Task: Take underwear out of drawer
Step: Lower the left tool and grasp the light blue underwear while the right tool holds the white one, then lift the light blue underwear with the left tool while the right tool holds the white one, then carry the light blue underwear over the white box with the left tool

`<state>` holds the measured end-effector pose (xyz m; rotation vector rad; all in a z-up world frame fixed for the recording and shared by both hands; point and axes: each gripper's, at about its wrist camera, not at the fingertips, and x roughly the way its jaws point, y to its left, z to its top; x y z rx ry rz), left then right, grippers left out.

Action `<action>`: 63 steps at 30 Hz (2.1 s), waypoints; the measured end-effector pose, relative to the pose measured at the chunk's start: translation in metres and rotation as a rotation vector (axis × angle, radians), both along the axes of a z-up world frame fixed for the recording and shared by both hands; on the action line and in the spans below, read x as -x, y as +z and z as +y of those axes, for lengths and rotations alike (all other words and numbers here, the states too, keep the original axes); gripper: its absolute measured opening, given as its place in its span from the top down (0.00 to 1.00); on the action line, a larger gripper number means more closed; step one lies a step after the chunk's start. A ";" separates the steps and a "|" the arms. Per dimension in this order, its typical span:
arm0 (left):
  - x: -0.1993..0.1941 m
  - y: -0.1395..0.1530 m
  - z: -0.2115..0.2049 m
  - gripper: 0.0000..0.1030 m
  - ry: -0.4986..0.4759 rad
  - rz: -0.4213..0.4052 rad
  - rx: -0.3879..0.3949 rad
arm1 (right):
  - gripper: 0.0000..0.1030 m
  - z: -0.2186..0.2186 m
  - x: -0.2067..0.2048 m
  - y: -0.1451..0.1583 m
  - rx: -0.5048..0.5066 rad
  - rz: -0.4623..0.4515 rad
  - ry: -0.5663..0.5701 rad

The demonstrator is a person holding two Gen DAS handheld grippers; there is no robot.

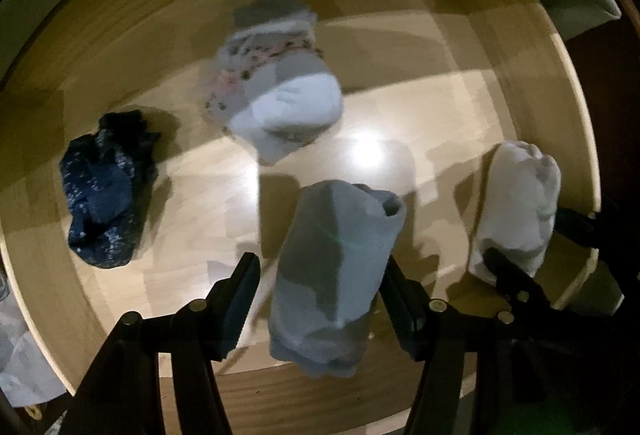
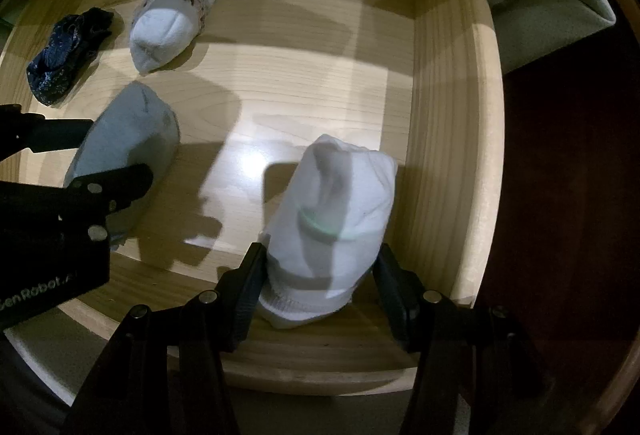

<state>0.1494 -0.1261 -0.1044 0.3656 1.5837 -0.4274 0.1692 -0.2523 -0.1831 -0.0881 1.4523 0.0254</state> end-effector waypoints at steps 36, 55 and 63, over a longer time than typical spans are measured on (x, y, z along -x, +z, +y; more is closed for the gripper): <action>0.014 0.032 0.095 0.59 0.168 -0.117 -0.049 | 0.50 -0.002 -0.001 0.000 0.006 0.003 0.005; 0.018 0.104 0.113 0.59 0.165 -0.223 0.021 | 0.50 -0.009 0.001 -0.002 0.014 0.005 0.002; 0.018 0.149 0.121 0.59 0.156 -0.296 0.060 | 0.50 -0.011 0.001 -0.002 0.015 0.006 0.001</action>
